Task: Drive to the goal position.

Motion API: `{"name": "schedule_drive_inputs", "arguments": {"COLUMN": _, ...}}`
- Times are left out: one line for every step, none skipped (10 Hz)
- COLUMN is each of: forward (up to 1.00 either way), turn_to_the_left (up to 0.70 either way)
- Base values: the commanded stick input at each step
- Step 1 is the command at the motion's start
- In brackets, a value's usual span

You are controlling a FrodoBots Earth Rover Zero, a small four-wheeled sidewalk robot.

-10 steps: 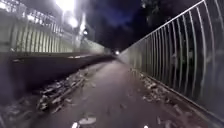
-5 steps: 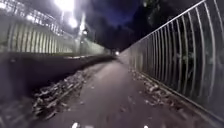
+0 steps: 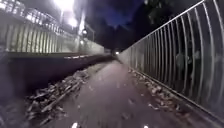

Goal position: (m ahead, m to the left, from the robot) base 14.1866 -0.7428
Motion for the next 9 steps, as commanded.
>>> {"name": "schedule_drive_inputs", "arguments": {"forward": 0.3, "turn_to_the_left": 0.01}}
{"name": "schedule_drive_inputs", "arguments": {"forward": 0.3, "turn_to_the_left": 0.01}}
{"name": "schedule_drive_inputs", "arguments": {"forward": 0.3, "turn_to_the_left": 0.01}}
{"name": "schedule_drive_inputs", "arguments": {"forward": 0.3, "turn_to_the_left": 0.01}}
{"name": "schedule_drive_inputs", "arguments": {"forward": 0.3, "turn_to_the_left": 0.01}}
{"name": "schedule_drive_inputs", "arguments": {"forward": 0.3, "turn_to_the_left": 0.01}}
{"name": "schedule_drive_inputs", "arguments": {"forward": 0.3, "turn_to_the_left": 0.01}}
{"name": "schedule_drive_inputs", "arguments": {"forward": 0.3, "turn_to_the_left": 0.01}}
{"name": "schedule_drive_inputs", "arguments": {"forward": 0.3, "turn_to_the_left": 0.01}}
